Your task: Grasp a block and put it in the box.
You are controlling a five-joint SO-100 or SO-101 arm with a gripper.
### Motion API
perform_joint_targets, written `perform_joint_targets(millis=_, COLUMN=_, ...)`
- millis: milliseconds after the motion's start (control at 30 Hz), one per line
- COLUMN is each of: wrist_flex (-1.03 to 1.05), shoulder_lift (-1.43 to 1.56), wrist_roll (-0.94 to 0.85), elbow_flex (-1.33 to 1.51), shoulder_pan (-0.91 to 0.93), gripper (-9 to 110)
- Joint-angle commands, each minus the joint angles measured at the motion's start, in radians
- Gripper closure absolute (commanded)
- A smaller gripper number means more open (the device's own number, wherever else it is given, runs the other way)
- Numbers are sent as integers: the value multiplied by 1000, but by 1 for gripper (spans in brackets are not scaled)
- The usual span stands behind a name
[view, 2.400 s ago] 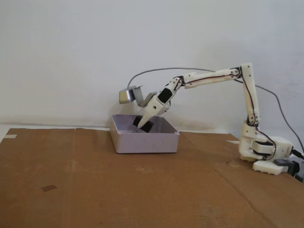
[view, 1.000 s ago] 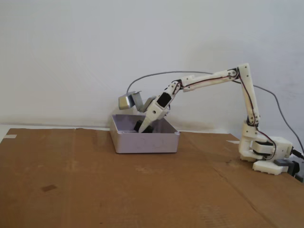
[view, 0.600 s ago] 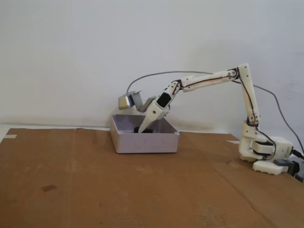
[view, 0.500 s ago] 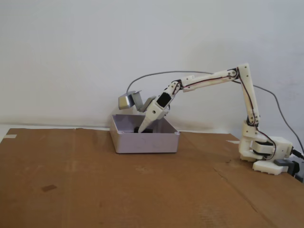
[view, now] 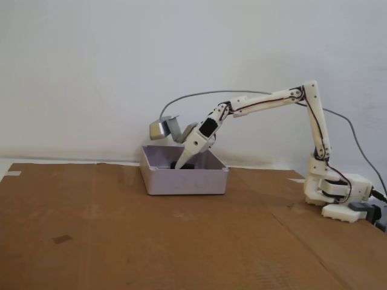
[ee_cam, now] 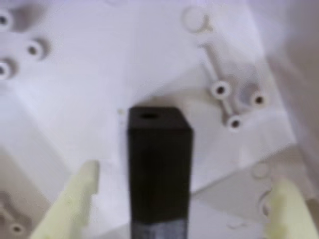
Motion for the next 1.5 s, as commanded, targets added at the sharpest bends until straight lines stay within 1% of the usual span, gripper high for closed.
perform_joint_targets(millis=0, wrist_flex=-43, shoulder_lift=43, wrist_roll=3, elbow_flex=-130, shoulder_pan=-11, gripper=61)
perform_joint_targets(millis=767, wrist_flex=-31, shoulder_lift=44, wrist_roll=2, elbow_flex=-383, shoulder_pan=-17, gripper=61)
perform_joint_targets(millis=1100, wrist_flex=-41, shoulder_lift=84, wrist_roll=-3, elbow_flex=-414, shoulder_pan=-58, gripper=61)
perform_joint_targets(millis=1467, wrist_flex=-43, shoulder_lift=147, wrist_roll=2, elbow_flex=-405, shoulder_pan=-60, gripper=61)
